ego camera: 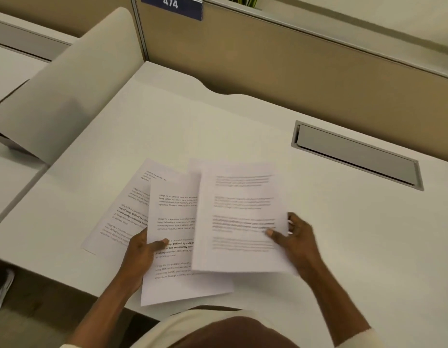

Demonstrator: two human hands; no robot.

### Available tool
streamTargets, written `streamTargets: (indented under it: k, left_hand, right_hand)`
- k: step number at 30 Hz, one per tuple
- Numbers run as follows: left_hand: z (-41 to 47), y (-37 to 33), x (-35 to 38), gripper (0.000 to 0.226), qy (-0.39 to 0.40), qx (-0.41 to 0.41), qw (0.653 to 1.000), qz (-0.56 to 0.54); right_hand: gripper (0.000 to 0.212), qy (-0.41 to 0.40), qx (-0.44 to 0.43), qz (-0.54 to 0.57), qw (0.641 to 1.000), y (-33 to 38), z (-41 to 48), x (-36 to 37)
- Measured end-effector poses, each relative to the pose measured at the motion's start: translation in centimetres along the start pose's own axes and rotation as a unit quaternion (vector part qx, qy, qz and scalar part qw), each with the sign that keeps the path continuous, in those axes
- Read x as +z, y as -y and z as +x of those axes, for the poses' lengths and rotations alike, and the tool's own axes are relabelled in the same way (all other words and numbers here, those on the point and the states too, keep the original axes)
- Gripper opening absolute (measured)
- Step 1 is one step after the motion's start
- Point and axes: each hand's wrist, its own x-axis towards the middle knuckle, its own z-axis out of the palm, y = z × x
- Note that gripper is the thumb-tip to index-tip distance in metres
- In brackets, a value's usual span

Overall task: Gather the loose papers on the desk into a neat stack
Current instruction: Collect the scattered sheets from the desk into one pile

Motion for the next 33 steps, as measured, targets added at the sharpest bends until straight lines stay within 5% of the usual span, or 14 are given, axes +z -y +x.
streamTargets:
  k: [4,10,13,16,18,21,33]
  left_hand:
    - [-0.7,-0.7,1.0,0.020,-0.022,-0.003,1.000,-0.013]
    - [-1.4,-1.3,1.1,0.029,0.001,0.027,1.000,0.002]
    - [-1.2,-0.9,0.4,0.034,0.005,0.030,0.999,0.017]
    - [-1.8,-1.3,-0.4,0.036,-0.007,0.040,0.999,-0.011]
    - [-2.3,-1.5,-1.5,0.037,-0.022,0.046,0.998,-0.028]
    - [-2.9,-1.7,-3.5,0.036,-0.041,0.053,0.997,-0.035]
    - [-4.2,0.3,-8.0,0.030,-0.079,0.046,0.993,-0.068]
  right_hand:
    - [0.042,0.085,0.021,-0.052,0.995,-0.9,-1.6,5.9]
    - [0.046,0.132,0.044,-0.128,0.982,-2.1,-2.2,9.7]
    - [0.041,0.021,0.038,-0.211,0.977,-1.9,-1.8,9.7]
    - [0.077,-0.104,-0.003,-0.348,0.932,-1.7,-0.3,8.7]
    - [0.106,-0.109,0.015,-0.456,0.883,-1.1,0.6,8.3]
    - [0.114,-0.077,0.056,-0.563,0.821,0.2,1.6,8.1]
    - [0.097,-0.046,0.179,-0.420,0.889,1.1,3.4,3.4]
